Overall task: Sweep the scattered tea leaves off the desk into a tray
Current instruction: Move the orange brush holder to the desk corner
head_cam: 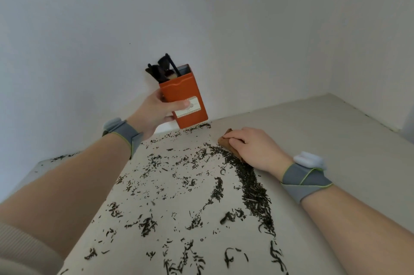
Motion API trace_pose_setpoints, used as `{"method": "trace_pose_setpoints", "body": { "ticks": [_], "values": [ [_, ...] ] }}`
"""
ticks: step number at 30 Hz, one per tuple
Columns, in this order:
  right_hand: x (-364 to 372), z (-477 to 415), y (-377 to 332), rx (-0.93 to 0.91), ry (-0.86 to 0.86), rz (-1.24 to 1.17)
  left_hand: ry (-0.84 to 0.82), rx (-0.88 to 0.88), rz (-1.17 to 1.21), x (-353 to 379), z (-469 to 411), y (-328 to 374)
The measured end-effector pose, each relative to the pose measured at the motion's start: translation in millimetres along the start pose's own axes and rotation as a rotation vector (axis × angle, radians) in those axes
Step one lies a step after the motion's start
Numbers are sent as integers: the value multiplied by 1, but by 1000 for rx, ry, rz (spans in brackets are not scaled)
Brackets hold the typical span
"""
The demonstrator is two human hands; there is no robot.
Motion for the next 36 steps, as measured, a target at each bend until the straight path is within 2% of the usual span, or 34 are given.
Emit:
{"method": "trace_pose_setpoints", "body": {
  "ticks": [5,19,26,36],
  "values": [
    [0,2,-2,-26,-5,-6,-27,23,-39,28,-7,20],
    [1,8,-9,-30,-34,12,-277,17,-201,151,-63,48],
    [1,6,-5,-17,-16,15,-292,30,-260,209,-88,43],
    [3,8,-8,-19,-17,24,-284,63,-301,237,-106,34]
  ]
}}
Point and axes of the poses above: each hand's wrist, its own z-axis away from the middle knuckle, its own x-axis out of the palm, y = z × x, the point moved 6 cm from there along -z, towards the middle knuckle, and after that the axes turned 3 degrees about z, right-handed, at the moved point
